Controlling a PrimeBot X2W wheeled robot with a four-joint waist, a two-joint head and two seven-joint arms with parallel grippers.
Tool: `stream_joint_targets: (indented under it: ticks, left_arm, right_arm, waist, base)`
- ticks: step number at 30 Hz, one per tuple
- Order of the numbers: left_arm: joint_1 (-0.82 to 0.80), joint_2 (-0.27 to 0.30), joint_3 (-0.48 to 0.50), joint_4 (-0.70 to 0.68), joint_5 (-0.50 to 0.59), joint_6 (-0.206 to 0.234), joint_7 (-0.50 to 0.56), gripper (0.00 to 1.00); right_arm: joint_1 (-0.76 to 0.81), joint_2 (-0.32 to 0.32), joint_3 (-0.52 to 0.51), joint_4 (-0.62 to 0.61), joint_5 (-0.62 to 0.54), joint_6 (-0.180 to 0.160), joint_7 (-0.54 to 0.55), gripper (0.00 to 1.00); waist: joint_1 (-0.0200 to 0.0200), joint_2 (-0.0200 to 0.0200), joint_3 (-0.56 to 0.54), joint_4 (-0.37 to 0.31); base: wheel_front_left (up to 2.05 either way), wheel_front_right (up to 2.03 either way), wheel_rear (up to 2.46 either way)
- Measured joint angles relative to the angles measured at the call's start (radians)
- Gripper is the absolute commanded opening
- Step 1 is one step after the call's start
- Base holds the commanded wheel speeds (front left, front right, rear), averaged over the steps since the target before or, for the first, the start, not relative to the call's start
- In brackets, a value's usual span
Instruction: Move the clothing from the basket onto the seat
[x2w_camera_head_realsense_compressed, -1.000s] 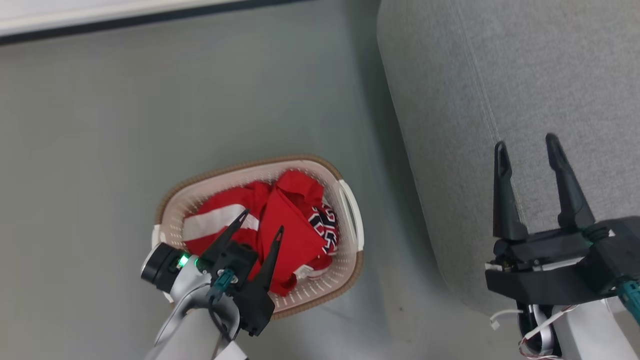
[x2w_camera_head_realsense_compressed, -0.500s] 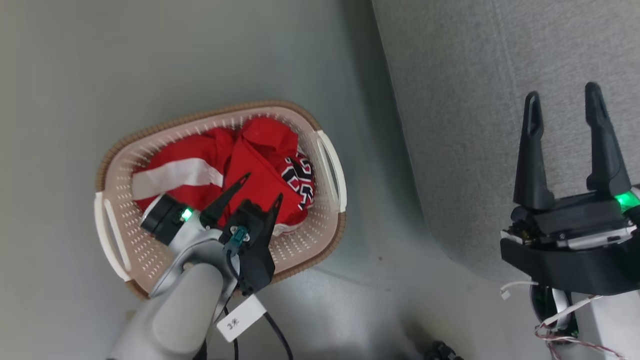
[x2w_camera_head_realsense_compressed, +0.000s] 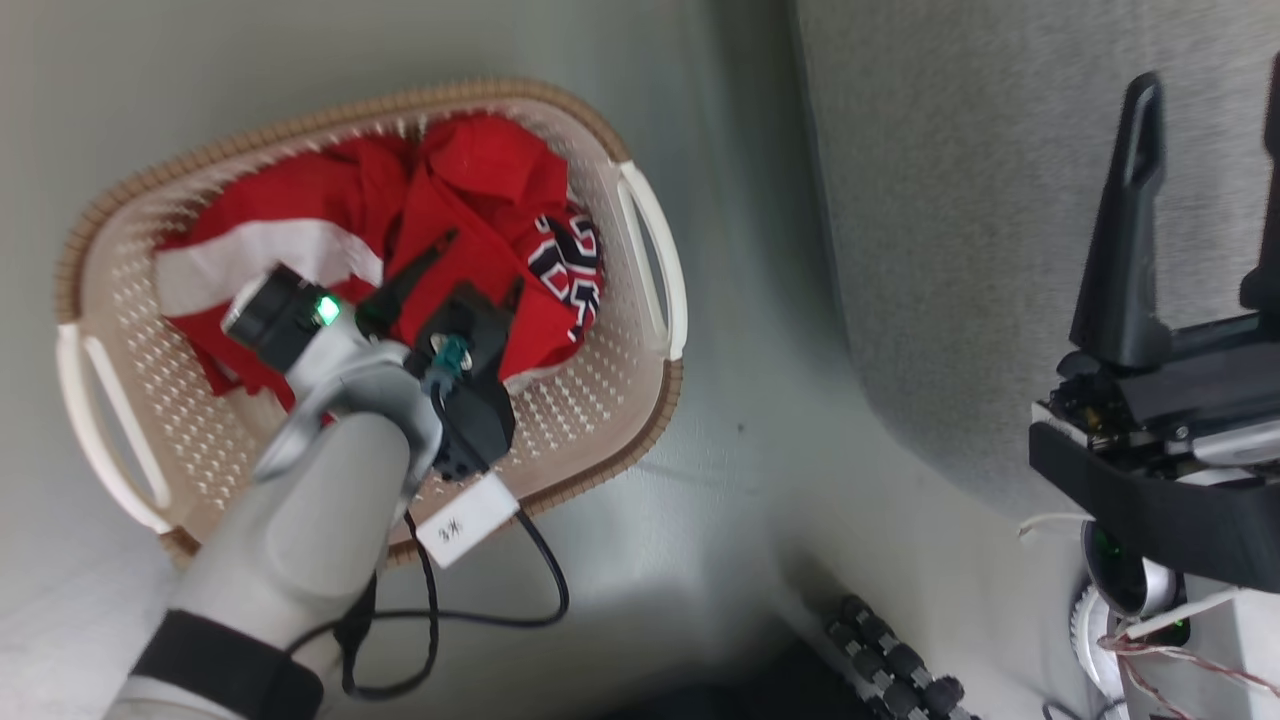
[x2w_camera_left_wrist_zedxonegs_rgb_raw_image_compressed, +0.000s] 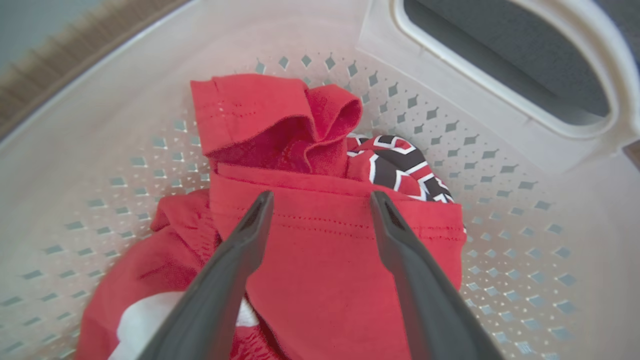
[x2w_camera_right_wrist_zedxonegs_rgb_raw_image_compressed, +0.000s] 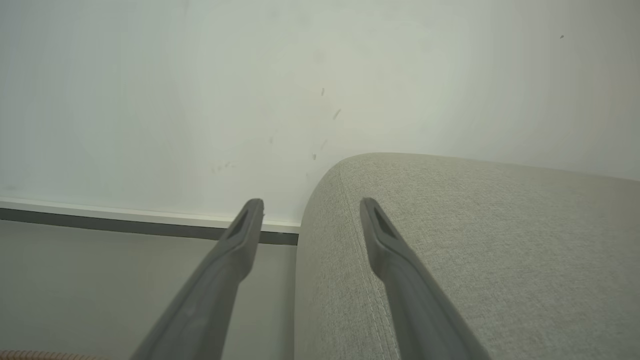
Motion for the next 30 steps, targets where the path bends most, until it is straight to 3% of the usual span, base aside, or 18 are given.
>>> stream_joint_targets:
  ticks: [13,15,17,18,19,30]
  left_arm:
    - [-0.082,0.002,-0.002,0.088,0.028,0.020,0.000,1.00]
    - [-0.092,0.000,-0.003,0.102,0.031,0.027,0.000,0.95]
    - [-0.102,-0.002,-0.003,0.113,0.033,0.029,0.000,0.48]
    - [-0.106,-0.004,-0.004,0.121,0.034,0.030,0.000,0.29]
    - [-0.109,-0.006,-0.005,0.128,0.034,0.032,-0.001,0.00]
    - [-0.118,-0.029,-0.008,0.151,0.027,0.029,-0.072,0.00]
  right_arm:
    - [-0.049,0.012,-0.002,0.000,-0.020,0.000,0.000,1.00]
    - [-0.056,0.012,-0.002,0.000,-0.022,0.000,0.000,1.00]
    - [-0.056,0.013,-0.002,0.000,-0.029,0.001,0.000,1.00]
    - [-0.056,0.013,-0.003,0.000,-0.030,0.002,0.000,1.00]
    - [-0.056,0.013,-0.005,0.000,-0.030,0.004,0.000,1.00]
    - [-0.077,0.018,-0.016,0.054,-0.038,0.004,0.000,1.00]
  waist:
    - [0.0000,0.0000,0.134,-0.021]
    - [-0.0001,0.0001,0.139,-0.023]
    - [-0.0001,0.0000,0.141,-0.025]
    - [-0.0002,0.0000,0.141,-0.025]
    - [-0.0002,-0.0001,0.142,-0.025]
    - [-0.0002,-0.0001,0.114,-0.017]
  base:
    - [0.00,0.00,0.00]
    - [0.00,0.00,0.00]
    - [0.00,0.00,0.00]
    - [0.00,0.00,0.00]
    - [0.00,0.00,0.00]
    - [0.00,0.00,0.00]
